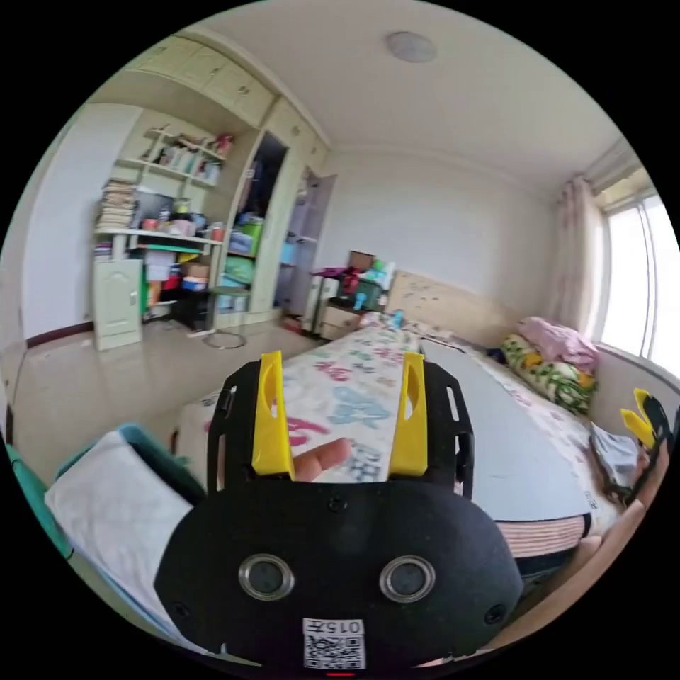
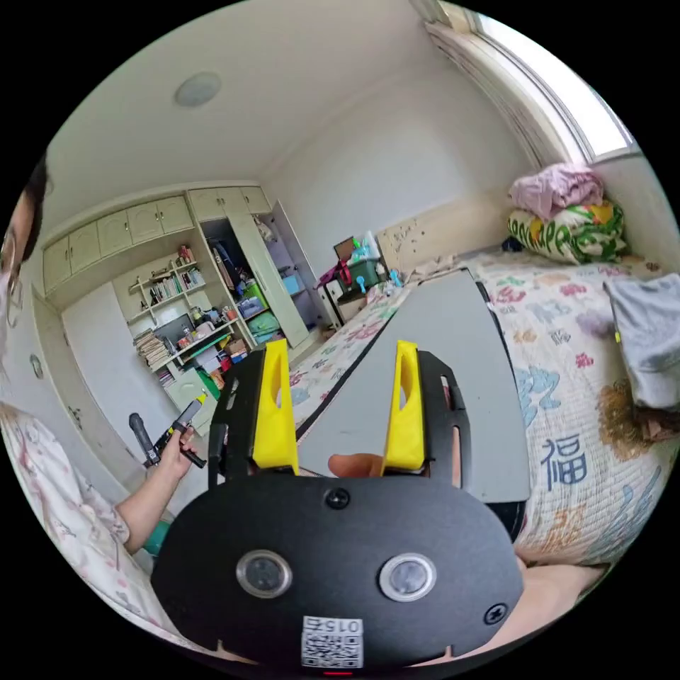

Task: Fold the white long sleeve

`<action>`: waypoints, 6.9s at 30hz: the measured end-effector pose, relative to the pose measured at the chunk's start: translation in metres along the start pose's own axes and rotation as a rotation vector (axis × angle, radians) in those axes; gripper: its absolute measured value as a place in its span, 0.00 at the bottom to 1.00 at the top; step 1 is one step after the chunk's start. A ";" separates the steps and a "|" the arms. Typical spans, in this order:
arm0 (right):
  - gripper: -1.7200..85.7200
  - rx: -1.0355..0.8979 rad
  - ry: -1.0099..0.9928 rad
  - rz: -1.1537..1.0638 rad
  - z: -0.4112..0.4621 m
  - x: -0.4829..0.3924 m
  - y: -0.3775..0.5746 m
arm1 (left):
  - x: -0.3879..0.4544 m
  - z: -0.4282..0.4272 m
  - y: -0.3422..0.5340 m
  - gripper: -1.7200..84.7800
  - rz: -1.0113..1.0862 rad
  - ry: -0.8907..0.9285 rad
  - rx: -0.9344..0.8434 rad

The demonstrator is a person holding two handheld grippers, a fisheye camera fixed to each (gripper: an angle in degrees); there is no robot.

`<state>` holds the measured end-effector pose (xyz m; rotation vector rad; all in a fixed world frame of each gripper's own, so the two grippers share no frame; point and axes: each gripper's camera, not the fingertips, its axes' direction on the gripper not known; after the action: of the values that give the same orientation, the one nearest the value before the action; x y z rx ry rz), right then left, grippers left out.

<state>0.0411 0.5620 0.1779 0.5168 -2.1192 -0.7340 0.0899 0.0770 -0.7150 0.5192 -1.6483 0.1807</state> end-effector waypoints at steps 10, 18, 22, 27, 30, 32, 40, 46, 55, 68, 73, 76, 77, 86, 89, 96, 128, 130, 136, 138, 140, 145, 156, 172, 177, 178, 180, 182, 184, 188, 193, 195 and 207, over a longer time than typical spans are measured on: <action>0.22 -0.009 -0.058 0.304 -0.050 0.094 -0.021 | -0.243 -0.049 -0.017 0.28 -0.469 -0.665 -0.235; 0.22 -0.094 -0.009 0.251 -0.064 0.124 -0.043 | -0.314 -0.052 -0.024 0.27 -0.741 -0.626 -0.297; 0.19 -0.043 0.014 0.295 -0.086 0.154 -0.054 | -0.314 -0.040 -0.027 0.24 -0.732 -0.529 -0.323; 0.16 -0.027 0.002 0.346 -0.102 0.189 -0.066 | -0.305 -0.057 -0.042 0.18 -0.677 -0.503 -0.324; 0.14 -0.047 0.021 0.334 -0.109 0.203 -0.075 | -0.299 -0.084 -0.048 0.12 -0.648 -0.473 -0.296; 0.13 -0.058 0.031 0.332 -0.114 0.213 -0.080 | -0.295 -0.105 -0.045 0.11 -0.662 -0.412 -0.227; 0.12 -0.066 0.029 0.352 -0.147 0.263 -0.099 | -0.258 -0.181 -0.027 0.09 -0.591 -0.156 -0.011; 0.12 -0.059 -0.014 0.401 -0.175 0.302 -0.108 | -0.216 -0.207 -0.038 0.09 -0.371 0.008 0.034; 0.11 -0.039 -0.049 0.348 -0.223 0.339 -0.119 | -0.094 -0.239 -0.044 0.08 -0.031 0.390 0.109; 0.19 -0.567 -0.393 0.008 -0.177 0.325 -0.157 | 0.255 -0.215 0.129 0.08 0.474 0.858 -0.191; 0.16 -0.618 -0.394 0.291 -0.161 0.414 -0.129 | 0.261 -0.215 0.202 0.09 0.443 0.843 -0.261; 0.16 -0.582 -0.407 0.374 -0.162 0.446 -0.126 | 0.255 -0.212 0.212 0.09 0.458 0.859 -0.284; 0.16 -0.585 -0.396 0.356 -0.162 0.447 -0.127 | 0.254 -0.211 0.213 0.10 0.454 0.864 -0.291; 0.13 -0.677 -0.179 0.239 -0.151 0.471 -0.122 | 0.230 -0.201 0.239 0.10 0.510 0.989 -0.337; 0.11 -0.621 -0.258 0.382 -0.154 0.507 -0.116 | 0.219 -0.203 0.235 0.11 0.491 0.980 -0.304; 0.09 -0.589 -0.296 0.445 -0.141 0.546 -0.101 | 0.198 -0.180 0.214 0.17 0.263 1.017 -0.290; 0.21 -0.976 0.338 0.129 0.184 0.518 0.120 | 0.313 -0.148 0.316 0.12 0.618 0.714 -0.435; 0.21 -1.026 0.380 0.112 0.216 0.510 0.143 | 0.308 -0.144 0.309 0.11 0.574 0.754 -0.483; 0.15 -1.099 0.273 0.152 0.288 0.480 0.197 | 0.275 -0.151 0.282 0.08 0.435 0.907 -0.488; 0.13 -1.105 0.286 0.124 0.305 0.464 0.209 | 0.261 -0.165 0.267 0.08 0.429 0.938 -0.424; 0.10 -1.096 0.287 0.103 0.318 0.446 0.219 | 0.245 -0.177 0.248 0.07 0.414 0.955 -0.367; 0.08 -0.896 0.190 0.095 0.316 0.389 0.209 | 0.176 -0.199 0.158 0.05 0.287 0.954 -0.290; 0.07 -0.321 0.242 -0.047 0.182 0.256 0.104 | 0.047 -0.290 -0.004 0.04 0.158 0.946 0.139; 0.07 -0.035 0.397 -0.225 0.144 0.068 0.050 | 0.136 -0.263 -0.017 0.03 0.135 1.077 0.165; 0.08 -0.145 0.509 -0.109 0.259 0.103 0.010 | 0.217 -0.169 0.016 0.03 0.160 0.680 0.052; 0.08 -0.203 0.551 -0.021 0.293 0.122 0.004 | 0.237 -0.153 0.033 0.03 0.175 0.489 0.095; 0.09 -0.310 0.601 0.087 0.330 0.140 0.003 | 0.254 -0.129 0.053 0.04 0.152 0.336 0.079; 0.08 -0.340 0.583 0.111 0.338 0.129 0.010 | 0.262 -0.118 0.062 0.05 0.190 0.453 0.004; 0.07 -0.237 0.475 -0.003 0.308 0.085 0.020 | 0.277 -0.123 0.078 0.06 0.349 0.581 -0.042; 0.06 -0.057 0.248 0.024 0.223 0.031 0.013 | 0.293 -0.122 0.114 0.08 0.528 0.659 -0.213; 0.02 0.251 0.102 -0.038 0.089 -0.082 -0.002 | 0.286 -0.116 0.159 0.09 0.503 0.558 -0.354; 0.02 0.351 0.111 -0.076 0.048 -0.120 -0.002 | 0.284 -0.120 0.169 0.10 0.511 0.447 -0.342; 0.01 0.650 -0.132 -0.013 -0.140 -0.225 -0.020 | 0.295 -0.083 0.161 0.13 0.365 0.355 -0.452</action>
<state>0.2875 0.6328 0.1066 0.8396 -2.4678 -0.0624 0.0764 0.1857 -0.3865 -0.1554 -1.3630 0.1507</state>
